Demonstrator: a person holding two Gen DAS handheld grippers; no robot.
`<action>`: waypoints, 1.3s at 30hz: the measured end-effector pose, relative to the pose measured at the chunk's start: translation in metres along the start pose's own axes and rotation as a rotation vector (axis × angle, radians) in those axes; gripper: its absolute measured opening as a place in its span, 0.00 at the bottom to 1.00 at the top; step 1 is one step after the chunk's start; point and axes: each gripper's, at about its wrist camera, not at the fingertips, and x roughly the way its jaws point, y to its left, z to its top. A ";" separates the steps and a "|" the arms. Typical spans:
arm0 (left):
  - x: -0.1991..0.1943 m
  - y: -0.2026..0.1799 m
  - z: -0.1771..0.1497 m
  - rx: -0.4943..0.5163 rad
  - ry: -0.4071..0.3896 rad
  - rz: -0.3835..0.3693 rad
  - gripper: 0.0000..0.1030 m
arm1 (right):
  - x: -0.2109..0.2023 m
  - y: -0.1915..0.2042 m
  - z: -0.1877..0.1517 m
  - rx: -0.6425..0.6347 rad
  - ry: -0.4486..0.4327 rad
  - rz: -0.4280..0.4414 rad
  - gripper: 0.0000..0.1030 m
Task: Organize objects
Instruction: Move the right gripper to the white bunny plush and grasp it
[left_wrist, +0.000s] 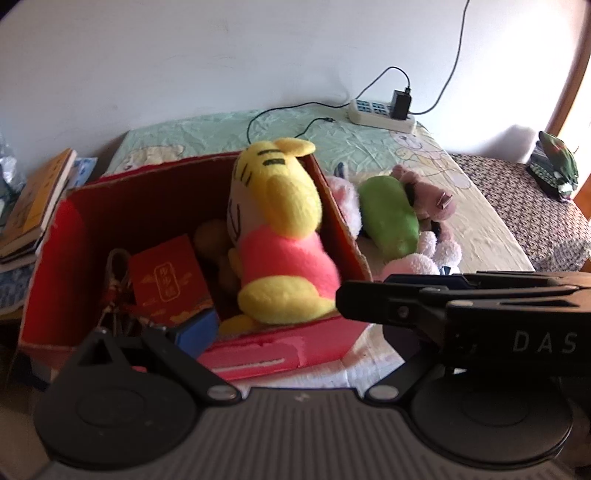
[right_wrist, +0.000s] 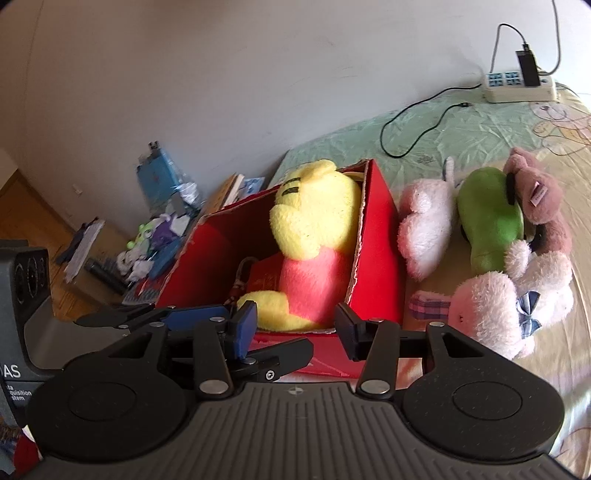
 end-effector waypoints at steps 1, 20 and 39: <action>-0.002 -0.003 -0.001 -0.005 -0.002 0.010 0.93 | -0.002 -0.001 0.000 -0.006 0.005 0.013 0.49; 0.026 -0.066 -0.046 -0.125 0.155 0.045 0.93 | -0.020 -0.048 -0.025 -0.071 0.202 0.142 0.49; 0.087 -0.144 -0.038 0.086 0.197 -0.113 0.92 | -0.056 -0.152 -0.024 0.150 0.141 -0.017 0.50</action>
